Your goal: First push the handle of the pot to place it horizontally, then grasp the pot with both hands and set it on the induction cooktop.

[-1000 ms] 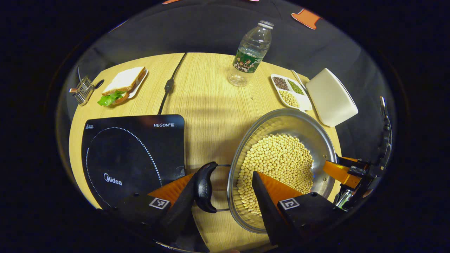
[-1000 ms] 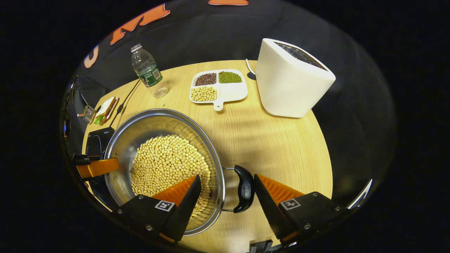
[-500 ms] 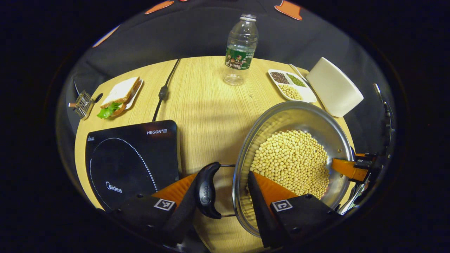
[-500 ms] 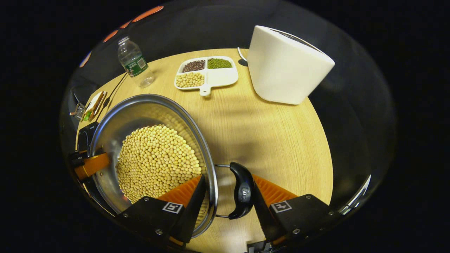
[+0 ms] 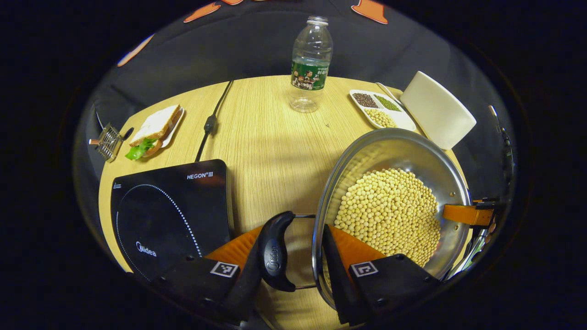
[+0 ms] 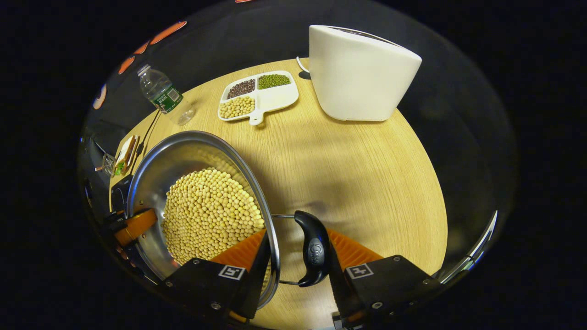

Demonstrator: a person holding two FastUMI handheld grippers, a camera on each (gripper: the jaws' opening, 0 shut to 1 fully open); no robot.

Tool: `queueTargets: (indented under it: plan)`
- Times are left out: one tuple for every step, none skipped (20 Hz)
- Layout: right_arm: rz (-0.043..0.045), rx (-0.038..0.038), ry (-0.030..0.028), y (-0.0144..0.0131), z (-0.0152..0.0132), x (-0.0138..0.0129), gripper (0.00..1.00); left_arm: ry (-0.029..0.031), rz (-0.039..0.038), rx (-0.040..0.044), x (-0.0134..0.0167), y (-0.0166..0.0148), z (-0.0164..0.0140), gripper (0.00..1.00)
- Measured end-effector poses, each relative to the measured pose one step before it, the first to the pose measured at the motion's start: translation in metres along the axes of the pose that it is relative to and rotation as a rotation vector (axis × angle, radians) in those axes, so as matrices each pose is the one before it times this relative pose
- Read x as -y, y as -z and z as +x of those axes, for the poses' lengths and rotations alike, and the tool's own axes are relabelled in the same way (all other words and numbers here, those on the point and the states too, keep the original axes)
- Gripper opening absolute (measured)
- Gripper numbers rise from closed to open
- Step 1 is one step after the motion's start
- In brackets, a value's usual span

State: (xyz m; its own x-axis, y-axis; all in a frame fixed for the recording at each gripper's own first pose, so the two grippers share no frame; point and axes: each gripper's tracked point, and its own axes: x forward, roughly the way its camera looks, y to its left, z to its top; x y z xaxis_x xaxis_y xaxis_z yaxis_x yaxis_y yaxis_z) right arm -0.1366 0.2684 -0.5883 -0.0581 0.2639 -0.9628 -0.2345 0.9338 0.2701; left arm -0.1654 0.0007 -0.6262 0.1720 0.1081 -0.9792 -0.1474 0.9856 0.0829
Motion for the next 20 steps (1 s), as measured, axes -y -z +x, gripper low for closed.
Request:
queueTargets:
  plan:
    - [0.00319, -0.00416, -0.00220, 0.00003, -0.00003, 0.00032, 0.64, 0.00983, 0.00465, -0.00097, 0.00111, -0.00079, 0.00090, 0.72]
    - [0.00310, -0.00160, -0.00121, 0.00078, -0.00050, -0.00038, 0.64, 0.00606, 0.00340, -0.00875, 0.00018, 0.00063, -0.00103, 0.72]
    - [0.00088, -0.00147, -0.00087, -0.00038, 0.00001, 0.00003, 0.64, 0.00172, -0.00176, -0.00445, -0.00053, 0.00025, 0.00216, 0.73]
    - [0.00113, -0.00100, -0.00054, 0.00064, 0.00022, -0.00004, 0.64, 0.00055, -0.00193, -0.00356, 0.00035, -0.00038, -0.00054, 0.73]
    - [-0.00021, -0.00052, -0.00036, -0.00006, -0.00057, 0.00005, 0.64, -0.00417, -0.00703, 0.00396, -0.00040, -0.00068, 0.00012, 0.73]
    - [0.00521, 0.00103, -0.00145, -0.00074, -0.00035, -0.00005, 0.64, -0.00464, -0.00353, 0.00469, 0.00014, -0.00035, -0.00049, 0.72]
    - [0.00600, -0.01123, -0.00293, 0.00174, -0.00049, -0.00018, 0.61, -0.00747, -0.00213, -0.00508, 0.00129, 0.00382, -0.00221, 0.70]
    - [0.00952, -0.00948, -0.00156, 0.00223, 0.00021, -0.00080, 0.60, -0.00630, -0.00251, 0.00204, 0.00056, 0.00037, -0.00136, 0.71]
    - [0.00236, -0.00659, -0.00414, 0.00218, -0.00103, -0.00144, 0.58, -0.00698, -0.00530, -0.00758, 0.00023, 0.00451, -0.00294, 0.70]
    - [-0.00374, 0.00632, -0.00185, 0.00057, 0.00118, -0.00369, 0.57, -0.00482, -0.00302, 0.00192, 0.00004, 0.00157, -0.00344, 0.70]
    - [-0.00779, 0.00476, -0.00094, -0.00104, 0.00104, -0.00266, 0.51, -0.00323, 0.00161, 0.00388, -0.00095, 0.00143, -0.00403, 0.69]
    - [0.00028, 0.01156, -0.00326, -0.00295, 0.00169, -0.00070, 0.55, -0.00367, 0.00249, 0.00980, -0.00109, -0.00210, -0.00532, 0.69]
    - [0.00606, 0.01035, -0.00649, -0.00304, 0.00030, -0.00048, 0.55, -0.00460, 0.00607, 0.01397, -0.00134, -0.00336, -0.00635, 0.70]
    - [0.00807, 0.00822, -0.00829, 0.00311, -0.00025, 0.00209, 0.54, -0.00617, 0.01048, 0.02016, -0.00197, -0.00558, -0.00729, 0.70]
    - [-0.00068, 0.00680, -0.00773, 0.00138, 0.00163, 0.00081, 0.55, -0.00775, 0.01142, 0.01848, -0.00378, -0.00522, -0.00746, 0.70]
    - [-0.00771, 0.00897, -0.00594, -0.00185, -0.00201, 0.00007, 0.55, -0.00680, 0.00417, 0.00962, -0.00380, -0.00391, -0.00759, 0.68]
    - [-0.00983, 0.00830, -0.00666, -0.00146, 0.00033, 0.00038, 0.54, -0.00489, -0.00699, 0.00808, -0.00485, -0.00420, -0.00654, 0.69]
    - [-0.01430, 0.01114, -0.00907, 0.00201, 0.00367, 0.00118, 0.54, -0.00308, -0.01214, -0.00217, -0.00450, -0.00244, -0.00627, 0.68]
    - [-0.01506, 0.01278, -0.00976, -0.00207, 0.00110, 0.00027, 0.54, -0.00188, -0.01263, 0.00710, -0.00509, -0.00349, -0.00552, 0.69]
    - [-0.00805, 0.01045, -0.01091, -0.00096, -0.00145, 0.00002, 0.54, -0.00352, -0.00180, 0.00763, -0.00490, -0.00468, -0.00645, 0.68]
